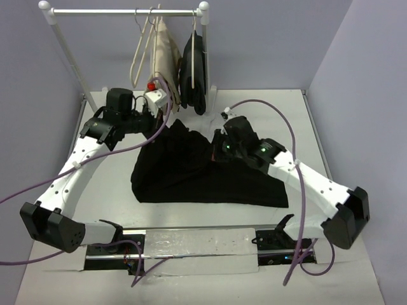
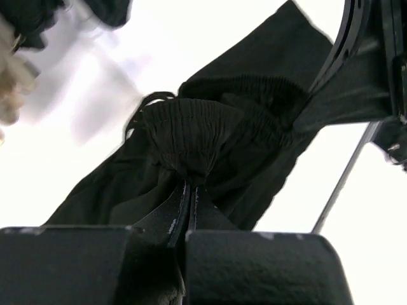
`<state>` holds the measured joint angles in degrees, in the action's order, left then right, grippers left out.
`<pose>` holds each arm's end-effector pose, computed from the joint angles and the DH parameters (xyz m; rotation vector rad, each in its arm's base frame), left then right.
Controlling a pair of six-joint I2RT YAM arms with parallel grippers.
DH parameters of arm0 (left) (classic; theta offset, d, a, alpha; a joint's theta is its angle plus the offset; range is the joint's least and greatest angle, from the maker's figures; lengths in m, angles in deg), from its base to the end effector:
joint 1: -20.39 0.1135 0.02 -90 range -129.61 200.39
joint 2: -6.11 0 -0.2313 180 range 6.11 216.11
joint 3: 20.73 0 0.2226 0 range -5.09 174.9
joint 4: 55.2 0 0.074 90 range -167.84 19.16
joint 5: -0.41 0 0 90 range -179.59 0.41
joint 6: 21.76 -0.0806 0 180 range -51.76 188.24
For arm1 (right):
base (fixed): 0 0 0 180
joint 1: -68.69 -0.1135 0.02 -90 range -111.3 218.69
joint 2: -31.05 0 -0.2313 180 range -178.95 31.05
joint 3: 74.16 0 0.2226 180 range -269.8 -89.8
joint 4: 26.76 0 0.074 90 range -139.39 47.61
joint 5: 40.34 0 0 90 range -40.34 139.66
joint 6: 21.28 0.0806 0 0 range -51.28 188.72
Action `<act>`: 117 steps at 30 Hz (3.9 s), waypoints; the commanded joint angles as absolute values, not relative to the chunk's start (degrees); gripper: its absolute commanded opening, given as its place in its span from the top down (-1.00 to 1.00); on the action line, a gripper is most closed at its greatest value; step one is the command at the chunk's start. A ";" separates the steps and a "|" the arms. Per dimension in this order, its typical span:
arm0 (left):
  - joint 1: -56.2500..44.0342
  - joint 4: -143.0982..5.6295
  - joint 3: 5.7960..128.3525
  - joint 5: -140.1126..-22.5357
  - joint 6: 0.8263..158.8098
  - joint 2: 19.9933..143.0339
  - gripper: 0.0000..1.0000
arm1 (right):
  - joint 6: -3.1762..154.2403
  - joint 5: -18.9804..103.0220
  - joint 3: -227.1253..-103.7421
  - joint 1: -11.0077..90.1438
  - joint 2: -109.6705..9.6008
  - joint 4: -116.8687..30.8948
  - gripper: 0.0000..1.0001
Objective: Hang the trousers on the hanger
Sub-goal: Fold the trousers at the center of the board.
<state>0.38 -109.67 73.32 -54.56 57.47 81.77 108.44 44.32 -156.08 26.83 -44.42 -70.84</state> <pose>0.2539 -0.1417 0.3254 0.8996 1.9730 -0.7612 0.2224 0.2093 0.2682 -0.0987 2.3705 0.8457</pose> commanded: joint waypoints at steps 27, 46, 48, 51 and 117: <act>-35.77 -89.82 61.00 -63.57 63.06 99.89 -0.10 | 105.48 27.43 -120.91 47.94 -34.88 -61.51 -0.28; -23.22 -111.43 68.91 -60.93 54.53 92.95 -0.56 | 107.30 22.23 -128.29 52.62 -36.17 -58.22 -1.00; -20.67 -112.06 66.90 -60.50 53.91 91.28 -0.56 | 107.30 24.69 -131.54 49.54 -38.46 -58.39 -1.00; -15.39 -111.27 63.56 -60.32 53.91 88.73 -0.55 | 107.13 28.91 -135.06 47.78 -43.65 -60.84 -1.00; 33.49 -114.34 57.30 -63.39 53.91 82.22 -0.55 | 106.33 28.31 -224.00 17.54 -73.98 -90.83 1.00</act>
